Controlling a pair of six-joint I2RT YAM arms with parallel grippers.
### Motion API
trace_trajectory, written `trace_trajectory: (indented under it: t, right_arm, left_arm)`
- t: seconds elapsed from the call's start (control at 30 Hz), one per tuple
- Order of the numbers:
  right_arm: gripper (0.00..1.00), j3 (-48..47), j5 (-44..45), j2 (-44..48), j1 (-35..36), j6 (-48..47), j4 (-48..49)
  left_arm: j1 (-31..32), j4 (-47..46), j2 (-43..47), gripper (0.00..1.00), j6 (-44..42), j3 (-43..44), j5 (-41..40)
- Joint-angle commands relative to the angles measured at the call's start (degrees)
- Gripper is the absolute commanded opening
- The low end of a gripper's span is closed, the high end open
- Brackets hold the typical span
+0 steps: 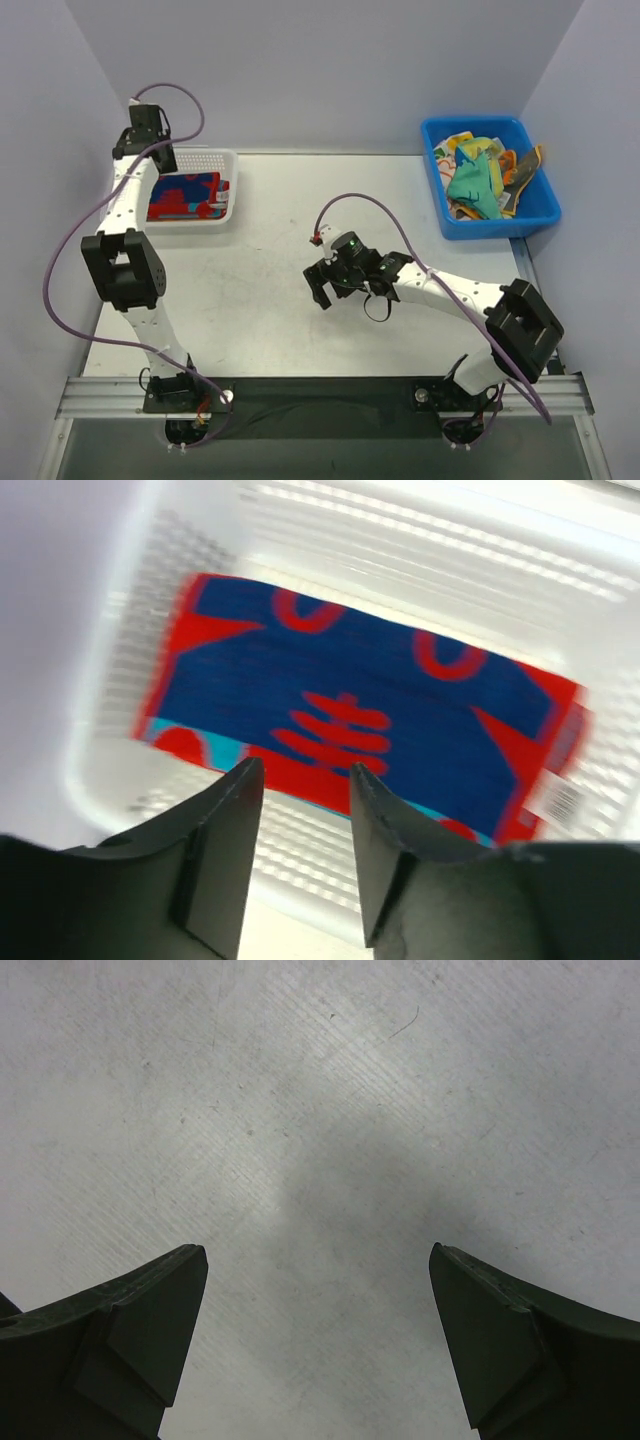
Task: Fold and stack the towels
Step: Neatly place the folded towel into the bin, then grab crumpled towel
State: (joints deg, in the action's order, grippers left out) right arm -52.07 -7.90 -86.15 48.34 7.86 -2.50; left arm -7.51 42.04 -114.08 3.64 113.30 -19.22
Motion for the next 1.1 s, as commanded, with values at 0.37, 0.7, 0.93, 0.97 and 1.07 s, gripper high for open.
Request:
trace_trajectory:
  t: [0.37, 0.7, 0.93, 0.97, 1.07]
  right_arm:
    - [0.99, 5.05, 4.47, 7.05, -1.67, 1.46, -0.05]
    - [0.99, 6.37, 4.38, 7.48, -2.37, 1.20, 0.66]
    - [0.99, 6.72, 6.40, 10.38, -3.51, 0.49, 0.66]
    - [0.99, 6.72, 6.49, 11.52, -3.77, 0.41, 0.57]
    - [0.99, 7.42, 6.58, 13.28, -4.92, 0.49, 0.48]
  left_arm:
    - [9.79, -19.45, -0.52, 0.30, 10.42, -20.04, 14.74]
    - [12.96, -18.58, -0.19, 0.36, 9.28, -22.06, 10.62]
    - [12.96, -20.32, 7.12, 0.44, 8.58, -20.13, 9.73]
    - [12.96, -20.85, 7.03, 0.44, 8.58, -19.87, 9.73]
    - [12.87, -21.56, 4.58, 0.42, 8.49, -17.15, 9.56]
